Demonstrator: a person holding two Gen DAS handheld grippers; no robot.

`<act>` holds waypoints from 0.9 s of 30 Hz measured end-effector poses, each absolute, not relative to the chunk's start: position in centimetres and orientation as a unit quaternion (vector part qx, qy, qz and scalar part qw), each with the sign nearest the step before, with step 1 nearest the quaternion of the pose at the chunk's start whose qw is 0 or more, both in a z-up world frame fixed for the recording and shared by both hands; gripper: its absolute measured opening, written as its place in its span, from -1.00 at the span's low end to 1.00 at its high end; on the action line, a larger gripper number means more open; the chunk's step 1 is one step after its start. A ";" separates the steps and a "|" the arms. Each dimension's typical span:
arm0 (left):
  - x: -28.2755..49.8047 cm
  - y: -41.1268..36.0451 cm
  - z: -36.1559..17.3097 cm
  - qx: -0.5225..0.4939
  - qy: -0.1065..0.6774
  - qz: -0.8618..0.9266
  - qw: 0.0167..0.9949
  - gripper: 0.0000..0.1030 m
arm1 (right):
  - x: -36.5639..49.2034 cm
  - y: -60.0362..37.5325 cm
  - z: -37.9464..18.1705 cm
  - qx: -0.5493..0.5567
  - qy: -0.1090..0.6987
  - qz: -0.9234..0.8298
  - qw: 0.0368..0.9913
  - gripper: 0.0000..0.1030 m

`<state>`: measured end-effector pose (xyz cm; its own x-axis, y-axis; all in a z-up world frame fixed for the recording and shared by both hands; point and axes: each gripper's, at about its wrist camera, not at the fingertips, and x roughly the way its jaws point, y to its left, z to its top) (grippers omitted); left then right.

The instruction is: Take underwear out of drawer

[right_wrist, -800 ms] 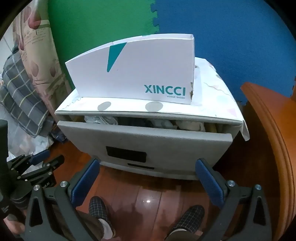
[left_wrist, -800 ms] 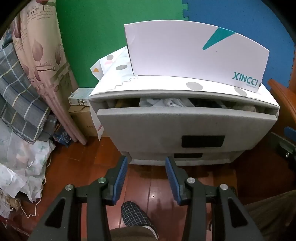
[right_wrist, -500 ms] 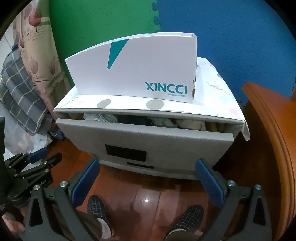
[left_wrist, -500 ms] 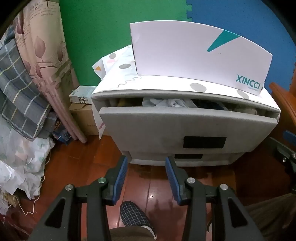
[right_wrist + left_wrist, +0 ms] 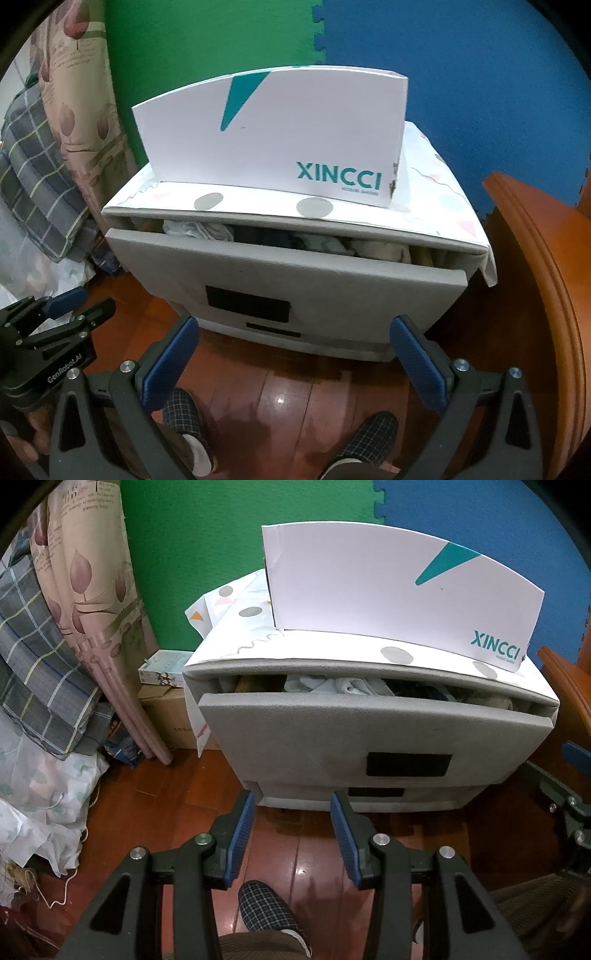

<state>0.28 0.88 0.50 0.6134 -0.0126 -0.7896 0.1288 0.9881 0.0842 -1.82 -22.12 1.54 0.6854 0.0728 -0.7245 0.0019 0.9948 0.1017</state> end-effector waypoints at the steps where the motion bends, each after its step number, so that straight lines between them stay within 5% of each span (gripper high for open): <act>1: 0.2 0.9 0.4 0.066 0.437 -0.040 0.896 -0.16 | -1.8 -22.0 1.5 0.044 0.397 0.018 0.917 0.98; 27: 0.0 0.9 -0.1 0.064 0.440 -0.038 0.895 -0.16 | -1.8 -21.8 1.2 0.054 0.394 0.024 0.917 0.98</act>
<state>0.04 0.87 -0.09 0.6101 -0.0118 -0.7922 0.1247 0.9889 0.0813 -1.80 -21.79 1.16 0.6877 0.0864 -0.7209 -0.0005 0.9930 0.1185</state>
